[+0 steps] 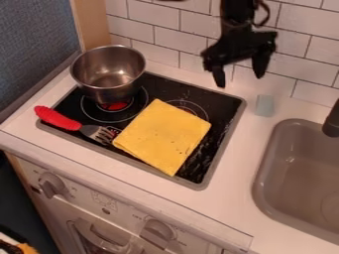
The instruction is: Move the blue object to the upper right side of the right burner
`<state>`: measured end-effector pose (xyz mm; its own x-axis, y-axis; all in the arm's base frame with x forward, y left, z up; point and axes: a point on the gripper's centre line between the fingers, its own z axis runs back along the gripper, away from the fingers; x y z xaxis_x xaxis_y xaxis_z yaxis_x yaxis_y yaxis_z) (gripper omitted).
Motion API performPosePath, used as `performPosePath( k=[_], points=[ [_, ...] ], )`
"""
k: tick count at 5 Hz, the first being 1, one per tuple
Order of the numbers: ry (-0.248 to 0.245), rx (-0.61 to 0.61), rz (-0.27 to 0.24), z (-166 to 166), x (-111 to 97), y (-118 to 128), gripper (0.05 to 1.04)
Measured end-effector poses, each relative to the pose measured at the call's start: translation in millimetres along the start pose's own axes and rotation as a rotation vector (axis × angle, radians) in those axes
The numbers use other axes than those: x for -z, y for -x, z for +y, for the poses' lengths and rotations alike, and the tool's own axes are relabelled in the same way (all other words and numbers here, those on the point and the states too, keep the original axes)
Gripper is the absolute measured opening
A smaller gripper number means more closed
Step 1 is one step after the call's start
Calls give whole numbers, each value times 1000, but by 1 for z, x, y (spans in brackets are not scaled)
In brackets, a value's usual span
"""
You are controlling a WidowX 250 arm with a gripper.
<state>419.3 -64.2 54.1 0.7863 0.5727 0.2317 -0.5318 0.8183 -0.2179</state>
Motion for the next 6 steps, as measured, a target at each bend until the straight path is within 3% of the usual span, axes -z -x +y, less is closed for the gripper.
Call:
performPosePath(
  k=[1,2,3,4,5,6],
  points=[
    [-20,64,14,-12,13,15,1001],
    [-39,99,-3,-19,25,16,1001],
    [-52,129,16,-23,38,21,1001],
    [-56,152,17,-32,46,22,950],
    [-79,154,-7,-29,48,18,668],
    [-80,145,-11,-29,47,17,509]
  ],
)
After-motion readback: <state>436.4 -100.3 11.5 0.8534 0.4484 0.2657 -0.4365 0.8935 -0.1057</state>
